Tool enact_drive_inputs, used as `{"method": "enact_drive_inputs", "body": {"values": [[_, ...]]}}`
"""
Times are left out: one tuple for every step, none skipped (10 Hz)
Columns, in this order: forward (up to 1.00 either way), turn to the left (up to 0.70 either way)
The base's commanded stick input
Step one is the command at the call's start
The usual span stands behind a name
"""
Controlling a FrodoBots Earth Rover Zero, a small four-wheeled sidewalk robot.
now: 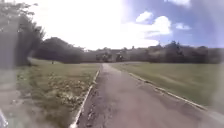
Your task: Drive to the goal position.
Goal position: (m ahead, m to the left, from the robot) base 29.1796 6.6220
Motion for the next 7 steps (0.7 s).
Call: {"method": "enact_drive_inputs", "body": {"values": [[0.7, 0.0], [0.85, 0.0], [0.85, 0.0], [1.0, 0.0], [1.0, 0.0], [1.0, 0.09], [1.0, 0.23]]}}
